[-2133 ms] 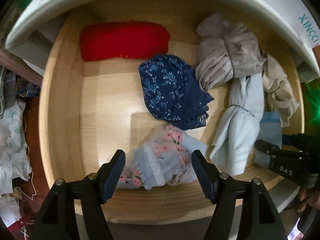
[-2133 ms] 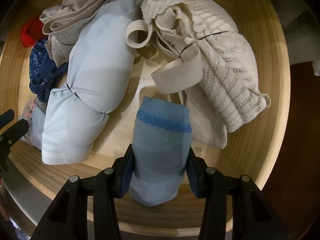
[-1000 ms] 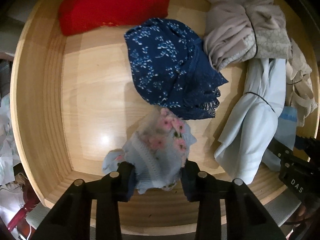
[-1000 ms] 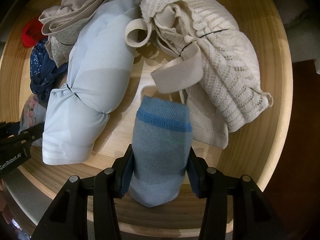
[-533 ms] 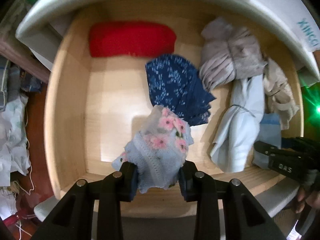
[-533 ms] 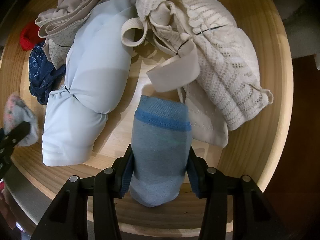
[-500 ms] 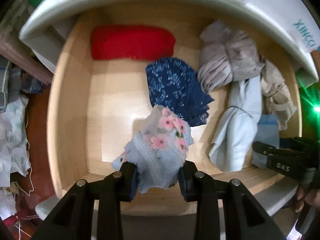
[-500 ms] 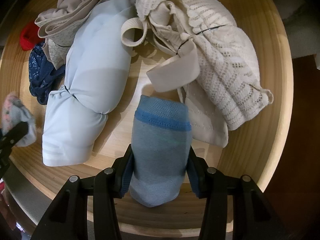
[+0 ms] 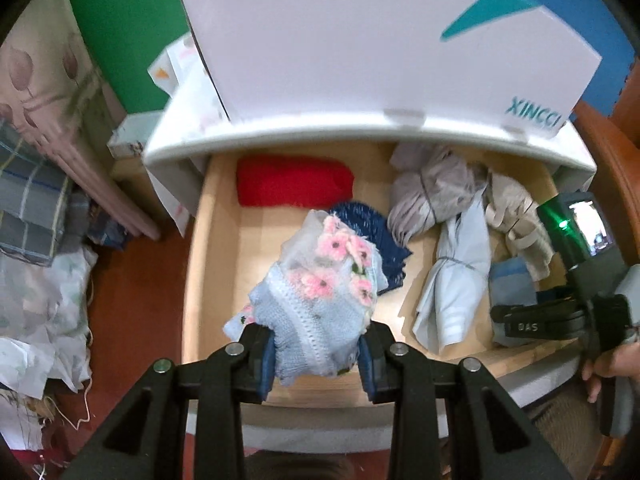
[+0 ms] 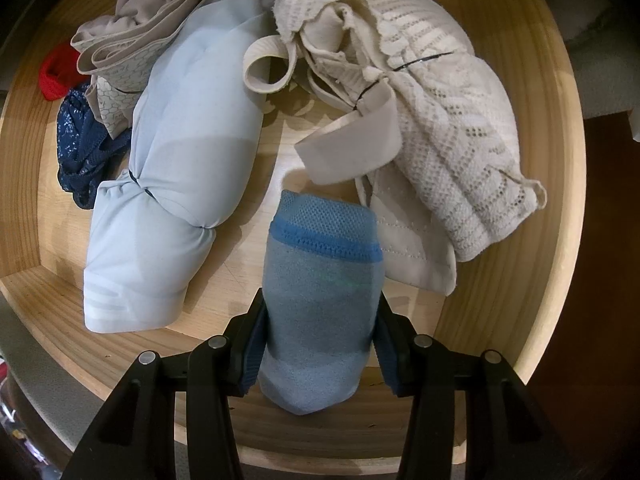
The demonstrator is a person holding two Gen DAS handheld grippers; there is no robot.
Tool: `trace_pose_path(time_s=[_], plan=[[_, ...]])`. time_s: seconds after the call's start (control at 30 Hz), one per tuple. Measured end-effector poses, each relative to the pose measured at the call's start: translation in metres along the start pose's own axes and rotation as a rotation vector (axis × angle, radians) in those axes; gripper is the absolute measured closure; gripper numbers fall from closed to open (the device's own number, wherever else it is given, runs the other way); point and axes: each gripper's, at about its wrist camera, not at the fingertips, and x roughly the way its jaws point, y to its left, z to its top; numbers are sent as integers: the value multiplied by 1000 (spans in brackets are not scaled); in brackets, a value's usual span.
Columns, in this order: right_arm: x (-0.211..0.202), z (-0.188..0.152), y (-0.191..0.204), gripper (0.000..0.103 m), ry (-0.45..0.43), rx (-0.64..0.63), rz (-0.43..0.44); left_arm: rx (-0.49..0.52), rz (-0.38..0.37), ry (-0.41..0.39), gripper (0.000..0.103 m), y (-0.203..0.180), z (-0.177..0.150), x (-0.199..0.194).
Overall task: Take underwear out of drawer
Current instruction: 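Lift the floral underwear with the left gripper and carry it over the white box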
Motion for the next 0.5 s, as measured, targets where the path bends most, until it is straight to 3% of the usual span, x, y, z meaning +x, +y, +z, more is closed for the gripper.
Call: trace_pose_path(time_s=[0.1,0.23,0.5], plan=[[0,-1,1,58,-1,-1,-2,33,27,-69,70,3,-7,-22],[0,0,1,58,-1,-2,-2,43,-1,-121,70,5,-1,-48],[-1,0,2,58,0,-2,1,29,-76,-249,70,23,38,-123]])
